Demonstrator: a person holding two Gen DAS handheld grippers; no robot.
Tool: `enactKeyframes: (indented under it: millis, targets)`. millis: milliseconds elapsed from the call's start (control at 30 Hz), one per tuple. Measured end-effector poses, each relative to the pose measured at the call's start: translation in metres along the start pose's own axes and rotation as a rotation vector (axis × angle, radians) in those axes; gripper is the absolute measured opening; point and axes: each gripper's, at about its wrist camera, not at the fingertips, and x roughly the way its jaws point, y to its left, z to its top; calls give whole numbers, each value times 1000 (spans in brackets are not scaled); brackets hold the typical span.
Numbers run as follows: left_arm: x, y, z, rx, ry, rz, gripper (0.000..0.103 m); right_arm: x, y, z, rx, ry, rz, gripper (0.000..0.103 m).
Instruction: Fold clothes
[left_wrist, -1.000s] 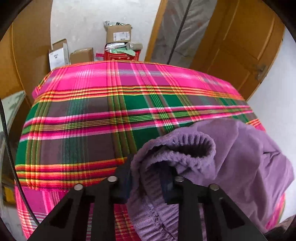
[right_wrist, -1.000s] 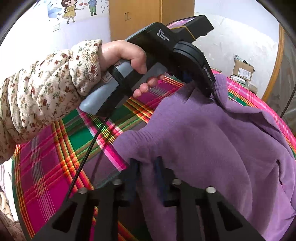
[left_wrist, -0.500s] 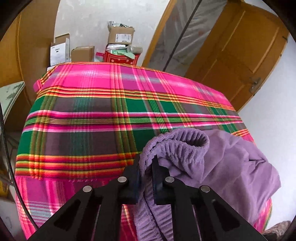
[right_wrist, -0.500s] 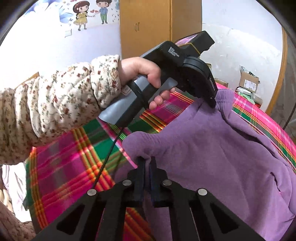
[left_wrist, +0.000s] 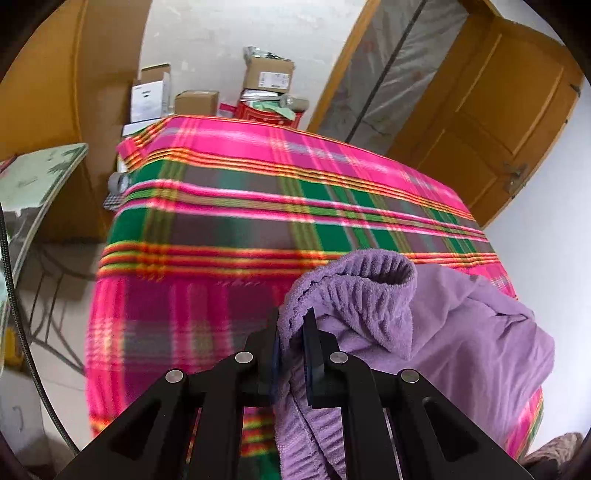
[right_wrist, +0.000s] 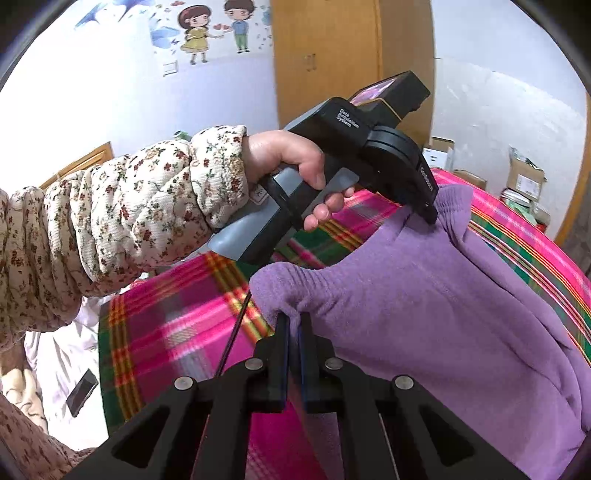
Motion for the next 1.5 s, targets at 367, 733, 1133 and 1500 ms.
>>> enactKeyframes:
  millis: [367,733,1133,1500]
  targets:
    - [-24,43,-25,-60,4,59,11,18,20,7,-32,20,118,5]
    - [-14,55,-37,-77,27,123,14,52,11,1,36,86,167,5]
    - [-63,22,-63,-88,-19,172,33,27,-22,-17,125,101,152,20]
    - [-114,-53,-105,-51,-80,129,49,-64,-66,-51,263,-25,-40,22]
